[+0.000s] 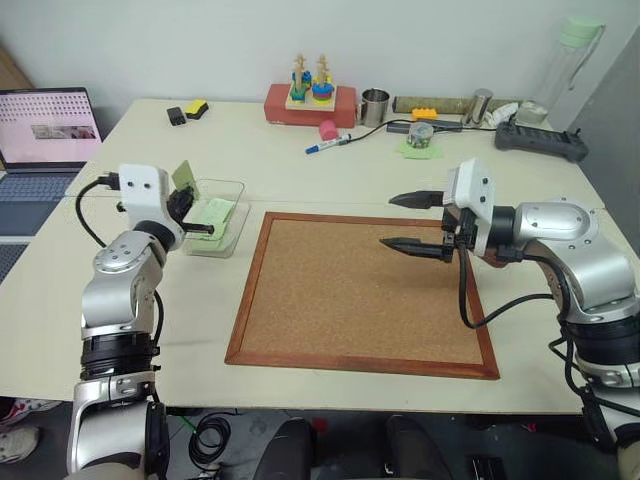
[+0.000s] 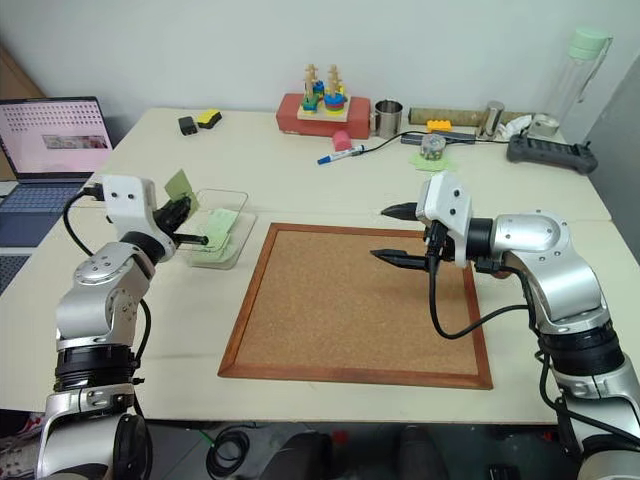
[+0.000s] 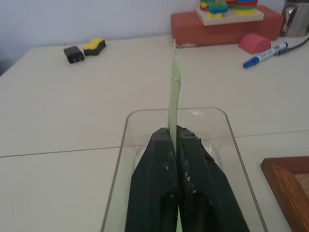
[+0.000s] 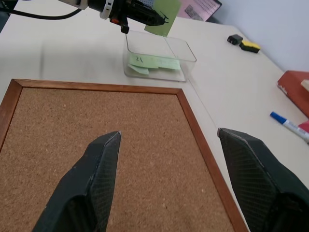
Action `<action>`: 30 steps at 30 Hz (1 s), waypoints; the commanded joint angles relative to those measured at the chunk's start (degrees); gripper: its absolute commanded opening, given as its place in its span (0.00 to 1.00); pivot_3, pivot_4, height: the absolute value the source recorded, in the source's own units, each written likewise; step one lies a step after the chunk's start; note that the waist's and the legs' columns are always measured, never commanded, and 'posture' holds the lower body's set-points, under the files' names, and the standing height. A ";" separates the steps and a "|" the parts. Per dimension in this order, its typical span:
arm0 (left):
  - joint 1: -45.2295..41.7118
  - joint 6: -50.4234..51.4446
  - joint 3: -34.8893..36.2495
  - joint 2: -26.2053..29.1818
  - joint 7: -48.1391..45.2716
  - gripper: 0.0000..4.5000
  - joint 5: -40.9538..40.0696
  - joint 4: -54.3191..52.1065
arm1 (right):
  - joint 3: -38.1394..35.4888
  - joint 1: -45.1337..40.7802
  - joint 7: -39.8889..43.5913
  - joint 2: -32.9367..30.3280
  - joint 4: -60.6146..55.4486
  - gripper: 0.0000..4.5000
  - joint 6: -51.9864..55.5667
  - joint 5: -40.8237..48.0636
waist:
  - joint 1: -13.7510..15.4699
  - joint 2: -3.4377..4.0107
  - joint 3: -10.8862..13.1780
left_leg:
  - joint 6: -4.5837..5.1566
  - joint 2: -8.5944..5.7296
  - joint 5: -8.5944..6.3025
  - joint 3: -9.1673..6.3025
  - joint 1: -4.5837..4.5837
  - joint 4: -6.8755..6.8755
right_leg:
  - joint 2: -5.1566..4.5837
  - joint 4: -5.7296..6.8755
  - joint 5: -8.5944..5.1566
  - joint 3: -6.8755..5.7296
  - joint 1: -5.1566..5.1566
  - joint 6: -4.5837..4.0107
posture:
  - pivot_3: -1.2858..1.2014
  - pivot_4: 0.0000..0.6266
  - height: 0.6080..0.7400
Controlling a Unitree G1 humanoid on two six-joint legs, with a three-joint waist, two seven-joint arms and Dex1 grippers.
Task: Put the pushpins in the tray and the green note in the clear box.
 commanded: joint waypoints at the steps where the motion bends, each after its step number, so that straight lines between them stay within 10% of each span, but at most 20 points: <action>1: -0.67 -2.70 0.42 1.36 -0.68 0.26 1.17 -0.76 | -1.41 -0.09 -0.50 -1.09 -2.86 0.75 0.23 0.41 | -0.03 0.00 0.00 | 0.00 0.00 0.00 0.01 0.00 0.00 | 0.00 -0.01 0.00 0.00 -0.01 0.00 | 0.52 0.24 1.00; 16: 8.58 1.26 2.12 11.71 -14.33 0.91 -2.54 -16.34 | -5.63 4.47 -1.52 -4.39 2.06 0.75 -3.47 -0.80 | -0.06 0.00 0.00 | 0.06 0.04 -0.03 0.05 -0.01 -0.01 | -0.01 -0.01 0.01 0.02 0.00 0.00 | 0.52 0.24 1.00; 30: 33.44 1.73 11.69 28.70 -40.41 0.91 -8.17 -24.65 | -21.09 21.66 6.25 -20.72 -0.34 0.75 0.60 3.88 | -0.03 0.08 0.05 | 0.28 0.18 -0.14 0.21 0.10 -0.01 | 0.00 -0.01 -0.05 0.02 0.11 -0.10 | 0.52 0.24 1.00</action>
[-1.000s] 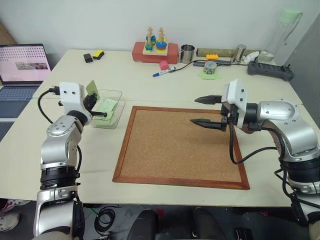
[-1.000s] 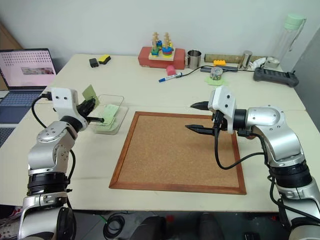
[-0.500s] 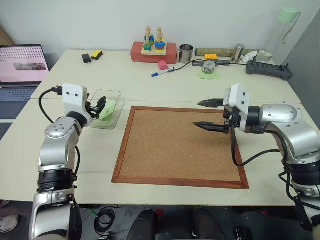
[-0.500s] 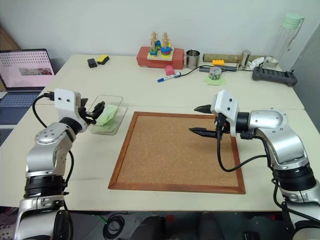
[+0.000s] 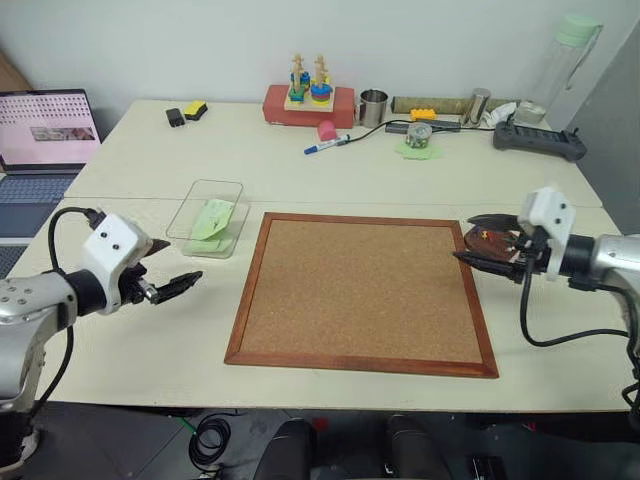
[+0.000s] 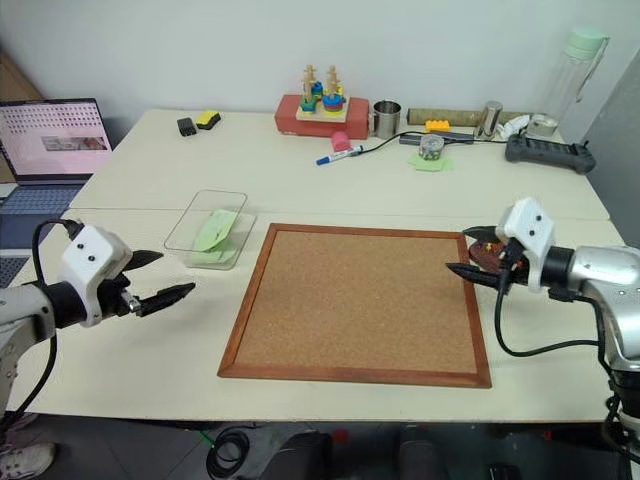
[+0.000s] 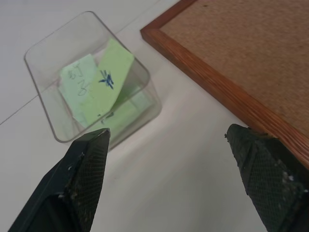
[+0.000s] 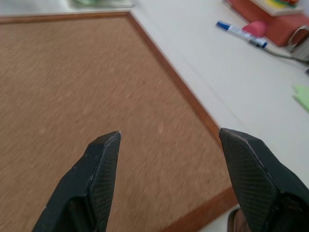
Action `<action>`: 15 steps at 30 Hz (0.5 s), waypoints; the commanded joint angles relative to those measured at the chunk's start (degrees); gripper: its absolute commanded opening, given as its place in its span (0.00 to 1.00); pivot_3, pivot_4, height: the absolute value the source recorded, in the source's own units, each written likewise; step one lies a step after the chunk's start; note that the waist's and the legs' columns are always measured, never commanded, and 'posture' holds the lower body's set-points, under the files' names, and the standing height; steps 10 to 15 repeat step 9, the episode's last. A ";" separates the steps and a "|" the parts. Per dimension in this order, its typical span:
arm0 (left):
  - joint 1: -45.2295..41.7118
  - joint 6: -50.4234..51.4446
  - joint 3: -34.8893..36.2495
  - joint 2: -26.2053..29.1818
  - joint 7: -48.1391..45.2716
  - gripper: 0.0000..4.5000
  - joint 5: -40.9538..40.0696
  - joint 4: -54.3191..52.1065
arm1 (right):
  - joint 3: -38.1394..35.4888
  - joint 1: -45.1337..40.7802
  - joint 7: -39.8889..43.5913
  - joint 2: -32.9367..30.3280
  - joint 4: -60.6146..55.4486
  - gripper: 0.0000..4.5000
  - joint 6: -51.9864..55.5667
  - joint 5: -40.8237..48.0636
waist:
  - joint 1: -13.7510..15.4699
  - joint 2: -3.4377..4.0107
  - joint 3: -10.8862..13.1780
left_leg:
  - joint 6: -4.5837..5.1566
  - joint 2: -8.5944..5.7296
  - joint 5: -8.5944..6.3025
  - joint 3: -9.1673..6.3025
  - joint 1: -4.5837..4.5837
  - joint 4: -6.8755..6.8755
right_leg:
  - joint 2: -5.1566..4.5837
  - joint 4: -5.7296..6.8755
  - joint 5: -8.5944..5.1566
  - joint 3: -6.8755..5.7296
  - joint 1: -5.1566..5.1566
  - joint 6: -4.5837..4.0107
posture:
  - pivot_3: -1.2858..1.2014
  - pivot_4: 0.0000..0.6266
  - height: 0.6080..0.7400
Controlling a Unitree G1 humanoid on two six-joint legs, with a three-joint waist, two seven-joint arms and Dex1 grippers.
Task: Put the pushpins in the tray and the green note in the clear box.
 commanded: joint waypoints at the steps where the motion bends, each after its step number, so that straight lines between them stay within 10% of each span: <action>1: 2.21 -0.69 4.53 1.53 -3.54 0.91 -1.63 -1.88 | -5.41 3.43 3.86 -5.75 0.49 0.75 0.23 0.78 | 0.03 0.00 0.00 | 0.04 0.00 0.03 0.04 0.00 0.01 | 0.00 0.00 0.01 0.00 0.00 -0.02 | 0.52 0.24 1.00; 15: 0.97 -0.69 4.88 0.54 -3.68 0.91 -2.57 -1.67 | -5.09 3.36 4.84 -7.19 3.36 0.75 -1.14 0.36 | -0.09 -0.01 -0.01 | 0.09 0.04 0.06 0.19 0.02 0.01 | 0.01 0.01 0.06 0.04 -0.01 -0.03 | 0.52 0.24 1.00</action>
